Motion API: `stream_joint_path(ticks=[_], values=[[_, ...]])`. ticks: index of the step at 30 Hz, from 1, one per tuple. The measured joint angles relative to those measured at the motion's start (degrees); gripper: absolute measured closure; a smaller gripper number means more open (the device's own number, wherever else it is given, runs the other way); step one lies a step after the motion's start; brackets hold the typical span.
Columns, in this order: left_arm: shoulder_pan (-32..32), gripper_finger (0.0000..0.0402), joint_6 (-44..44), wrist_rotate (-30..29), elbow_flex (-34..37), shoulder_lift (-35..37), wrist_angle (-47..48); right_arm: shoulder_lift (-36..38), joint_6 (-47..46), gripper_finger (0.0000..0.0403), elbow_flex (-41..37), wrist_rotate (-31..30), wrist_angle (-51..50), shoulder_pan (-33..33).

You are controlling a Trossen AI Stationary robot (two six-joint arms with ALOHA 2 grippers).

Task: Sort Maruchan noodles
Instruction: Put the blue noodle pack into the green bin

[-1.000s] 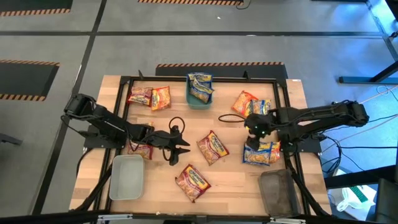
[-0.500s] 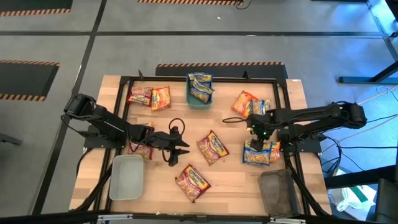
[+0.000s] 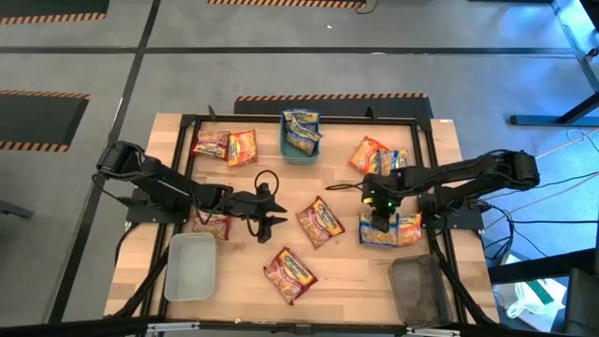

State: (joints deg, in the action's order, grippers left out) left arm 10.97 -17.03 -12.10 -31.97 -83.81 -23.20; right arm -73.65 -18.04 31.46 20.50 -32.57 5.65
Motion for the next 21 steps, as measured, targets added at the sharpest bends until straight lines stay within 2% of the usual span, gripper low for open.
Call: stream_joint_path(ticks=[2, 4, 8, 14, 21], values=[[0.0, 0.0274, 1.2, -0.3, 0.0, 0.0, 0.0, 0.0, 1.5, 0.0379, 1.1, -0.5, -0.3, 0.0], [0.0, 0.0274, 2.5, -0.8, 0.0, 0.0, 0.0, 0.0, 3.1, 0.0393, 2.8, -1.2, -0.3, 0.0], [0.0, 0.0274, 4.6, -2.7, 0.0, 0.0, -1.3, 0.0, 6.5, 0.0383, 7.1, -4.2, -0.3, 0.0], [0.0, 0.0274, 6.8, -5.6, 0.0, 0.0, -2.1, 0.0, 12.9, 0.0395, 13.4, -7.3, 0.0, 0.0], [0.0, 0.0274, 7.2, -7.0, 0.0, 0.0, -2.2, 0.0, 15.5, 0.0398, 15.1, -10.0, 3.4, 0.0]])
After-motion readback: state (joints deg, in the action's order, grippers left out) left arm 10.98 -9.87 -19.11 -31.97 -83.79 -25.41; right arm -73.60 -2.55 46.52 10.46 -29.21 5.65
